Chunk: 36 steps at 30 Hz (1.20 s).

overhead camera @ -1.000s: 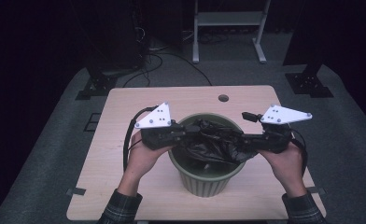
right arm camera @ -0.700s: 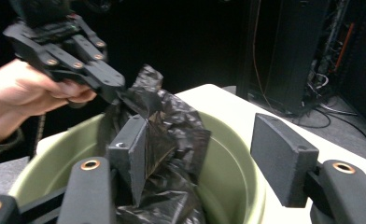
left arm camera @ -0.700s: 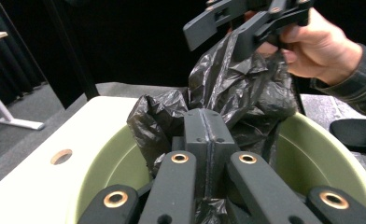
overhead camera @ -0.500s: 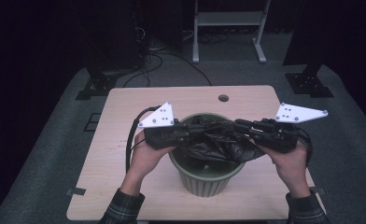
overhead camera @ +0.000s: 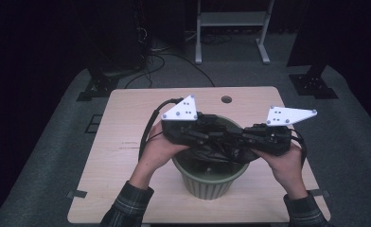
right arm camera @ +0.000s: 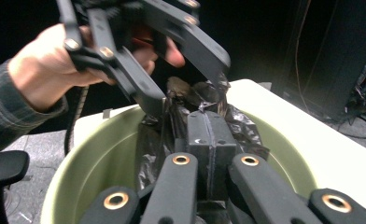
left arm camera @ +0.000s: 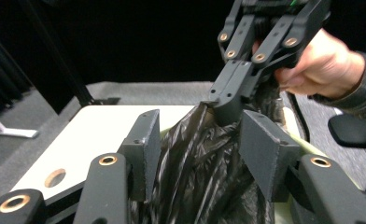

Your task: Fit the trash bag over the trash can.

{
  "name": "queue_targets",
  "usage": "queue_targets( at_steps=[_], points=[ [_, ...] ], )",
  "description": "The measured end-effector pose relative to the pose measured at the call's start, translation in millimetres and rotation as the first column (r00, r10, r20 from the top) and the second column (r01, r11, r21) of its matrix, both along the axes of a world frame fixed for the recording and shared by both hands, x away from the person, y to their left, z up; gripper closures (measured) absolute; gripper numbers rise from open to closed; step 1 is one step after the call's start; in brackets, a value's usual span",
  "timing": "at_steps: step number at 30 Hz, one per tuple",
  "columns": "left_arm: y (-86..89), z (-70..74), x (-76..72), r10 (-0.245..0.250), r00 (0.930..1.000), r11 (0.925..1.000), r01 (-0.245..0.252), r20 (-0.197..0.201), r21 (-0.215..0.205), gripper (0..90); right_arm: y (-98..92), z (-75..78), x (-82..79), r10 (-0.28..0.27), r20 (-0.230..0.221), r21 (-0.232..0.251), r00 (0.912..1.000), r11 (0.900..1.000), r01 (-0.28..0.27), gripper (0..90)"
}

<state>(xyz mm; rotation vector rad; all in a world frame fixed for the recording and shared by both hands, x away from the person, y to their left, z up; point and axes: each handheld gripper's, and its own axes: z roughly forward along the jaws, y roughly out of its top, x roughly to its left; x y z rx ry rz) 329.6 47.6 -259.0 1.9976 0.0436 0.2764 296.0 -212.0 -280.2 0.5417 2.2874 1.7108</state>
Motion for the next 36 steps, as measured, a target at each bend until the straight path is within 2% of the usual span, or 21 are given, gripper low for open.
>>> queue_targets(
  at_steps=[1, 3, 4, 5, 6, 7, 9, 12, 15, 17, 19, 24, 26, 28, 31, 32, 33, 35, 36],
  points=[
    [-3.2, -1.4, 1.3, -0.002, 1.0000, 0.9998, 0.003, -0.006, 0.018, 53.7, 0.1, 0.7, -0.3, 0.007, 0.001, 0.002, 1.0000, 1.000, -0.007, 90.0],
    [-6.6, -3.9, 3.7, 0.000, 0.9999, 0.9993, 0.001, -0.013, 0.038, 72.1, -0.6, 1.8, -1.5, 0.000, 0.014, 0.003, 0.9999, 1.000, 0.000, 90.0],
    [-6.9, -4.8, 4.5, 0.002, 0.9999, 0.9995, -0.001, -0.017, 0.031, 81.6, -1.8, 2.1, -1.7, 0.001, 0.015, 0.010, 0.9999, 1.000, -0.001, 87.6],
    [-6.7, -5.4, 4.9, 0.002, 0.9997, 0.9998, -0.001, -0.025, 0.022, 87.1, -2.4, 2.1, -2.1, -0.008, 0.022, 0.012, 0.9997, 1.000, 0.008, 77.5],
    [-6.1, -5.7, 4.6, 0.004, 0.9997, 0.9999, -0.004, -0.025, 0.011, 89.4, -2.5, 1.9, -2.1, -0.029, 0.024, 0.003, 0.9993, 1.000, 0.028, 72.2],
    [-5.0, -5.5, 4.1, 0.010, 0.9998, 0.9999, -0.010, -0.017, 0.004, 89.6, -2.4, 1.3, -1.5, -0.041, 0.024, -0.013, 0.9989, 0.999, 0.042, 69.3],
    [-2.3, -4.1, 3.7, 0.032, 0.9994, 0.9994, -0.033, -0.014, -0.008, 89.6, -1.3, -0.9, -1.0, -0.070, 0.029, -0.040, 0.9971, 0.997, 0.071, 57.0],
    [4.3, -1.0, 3.4, 0.048, 0.9986, 0.9977, -0.049, -0.022, -0.048, 89.7, 0.2, -4.1, -0.4, -0.128, 0.046, -0.084, 0.9907, 0.988, 0.132, 48.4],
    [11.2, 2.4, 2.9, 0.061, 0.9975, 0.9939, -0.064, -0.037, -0.089, 89.7, 0.8, -8.9, 1.7, -0.178, 0.054, -0.118, 0.9825, 0.976, 0.184, 44.7],
    [15.4, 3.8, 2.2, 0.064, 0.9974, 0.9934, -0.067, -0.033, -0.093, 89.7, -0.6, -11.1, 3.1, -0.214, 0.066, -0.131, 0.9747, 0.966, 0.221, 44.4],
    [21.1, 4.1, 1.0, 0.074, 0.9968, 0.9920, -0.076, -0.031, -0.101, 89.7, -4.3, -12.4, 4.7, -0.253, 0.071, -0.129, 0.9648, 0.957, 0.261, 44.3],
    [42.5, 1.2, -0.1, 0.115, 0.9925, 0.9842, -0.119, -0.042, -0.131, 89.7, -22.2, -15.2, 10.1, -0.333, 0.045, -0.102, 0.9418, 0.936, 0.336, 44.4],
    [53.1, -1.2, -0.5, 0.143, 0.9885, 0.9786, -0.149, -0.048, -0.143, 89.7, -29.5, -16.2, 11.4, -0.357, 0.031, -0.095, 0.9334, 0.929, 0.359, 44.2],
    [65.9, -3.6, -0.4, 0.174, 0.9833, 0.9711, -0.180, -0.055, -0.157, 89.7, -35.2, -17.3, 12.0, -0.360, 0.015, -0.089, 0.9330, 0.929, 0.359, 44.5],
    [86.0, -7.6, 0.5, 0.203, 0.9758, 0.9593, -0.215, -0.082, -0.184, 89.7, -40.8, -19.5, 12.1, -0.372, 0.012, -0.099, 0.9282, 0.923, 0.371, 44.2],
    [91.1, -8.9, 0.1, 0.210, 0.9741, 0.9577, -0.222, -0.084, -0.183, 89.7, -41.8, -20.1, 12.4, -0.370, 0.003, -0.096, 0.9289, 0.925, 0.369, 43.9],
    [95.4, -10.3, -1.5, 0.232, 0.9693, 0.9530, -0.243, -0.081, -0.180, 89.7, -42.3, -20.5, 12.5, -0.375, 0.002, -0.097, 0.9272, 0.923, 0.373, 44.6],
    [106.1, -13.2, -3.5, 0.247, 0.9649, 0.9462, -0.260, -0.090, -0.193, 89.7, -42.3, -21.6, 12.4, -0.412, 0.019, -0.130, 0.9111, 0.902, 0.411, 45.6],
    [111.2, -14.6, -4.5, 0.248, 0.9638, 0.9427, -0.263, -0.097, -0.205, 89.6, -44.2, -22.3, 13.1, -0.409, 0.008, -0.127, 0.9124, 0.905, 0.407, 46.2]
  ],
)
